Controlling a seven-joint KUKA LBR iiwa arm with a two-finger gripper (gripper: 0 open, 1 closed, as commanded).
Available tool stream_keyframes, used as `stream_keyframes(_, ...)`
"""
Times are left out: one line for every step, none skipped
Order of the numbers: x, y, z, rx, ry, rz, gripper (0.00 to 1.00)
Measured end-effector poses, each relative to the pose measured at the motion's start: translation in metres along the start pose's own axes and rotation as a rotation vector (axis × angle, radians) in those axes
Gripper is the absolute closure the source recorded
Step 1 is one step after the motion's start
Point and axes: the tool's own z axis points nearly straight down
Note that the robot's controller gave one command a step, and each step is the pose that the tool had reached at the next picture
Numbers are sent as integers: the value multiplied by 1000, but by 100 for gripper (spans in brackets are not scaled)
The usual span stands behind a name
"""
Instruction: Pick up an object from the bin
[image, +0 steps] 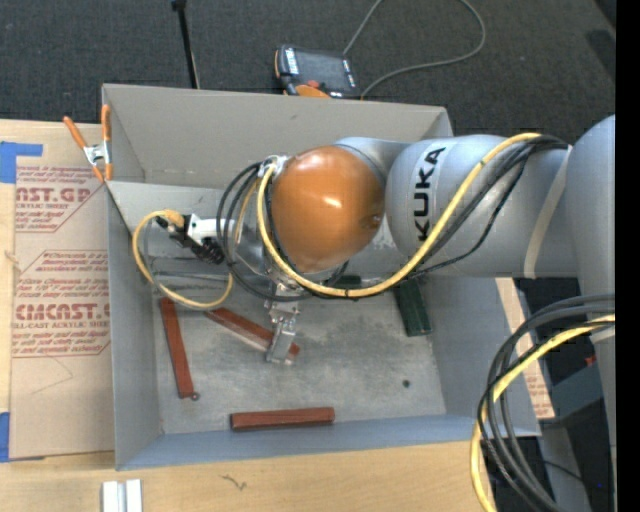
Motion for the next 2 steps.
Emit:
stream_keyframes(-39,-1,1,0,-2,108,0)
stream_keyframes(-37,0,1,1,-1,110,100)
